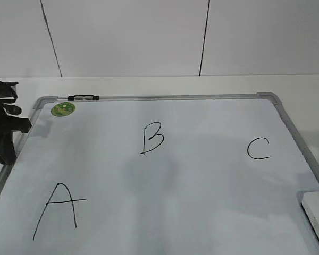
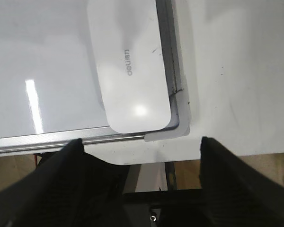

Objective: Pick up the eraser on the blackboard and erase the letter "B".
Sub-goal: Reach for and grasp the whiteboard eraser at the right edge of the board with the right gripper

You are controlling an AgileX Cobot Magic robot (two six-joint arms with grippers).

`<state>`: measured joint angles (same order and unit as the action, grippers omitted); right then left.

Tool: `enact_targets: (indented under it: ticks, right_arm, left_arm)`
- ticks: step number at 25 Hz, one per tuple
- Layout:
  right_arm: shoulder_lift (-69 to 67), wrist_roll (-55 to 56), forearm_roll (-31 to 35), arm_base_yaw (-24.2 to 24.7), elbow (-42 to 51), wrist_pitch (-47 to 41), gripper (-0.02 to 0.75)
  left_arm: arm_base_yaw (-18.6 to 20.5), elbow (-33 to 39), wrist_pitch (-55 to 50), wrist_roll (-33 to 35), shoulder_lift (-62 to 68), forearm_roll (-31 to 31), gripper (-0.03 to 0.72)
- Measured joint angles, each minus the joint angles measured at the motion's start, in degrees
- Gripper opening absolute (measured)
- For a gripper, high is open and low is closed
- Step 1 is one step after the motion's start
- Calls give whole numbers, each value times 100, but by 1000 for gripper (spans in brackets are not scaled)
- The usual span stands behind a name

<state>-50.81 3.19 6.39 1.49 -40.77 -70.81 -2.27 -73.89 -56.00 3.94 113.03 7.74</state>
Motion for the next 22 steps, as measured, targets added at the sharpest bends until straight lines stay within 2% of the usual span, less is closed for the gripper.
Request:
enact_targets:
  ticks: [5,22]
  right_arm:
    - [-546,25,-80,0,0,54,649]
    - [-2154,-319,-83,0,-35,897,657]
  left_arm:
    - [0,0,0,0,0,0,19]
    - [0,0,-32,0,0,0,19]
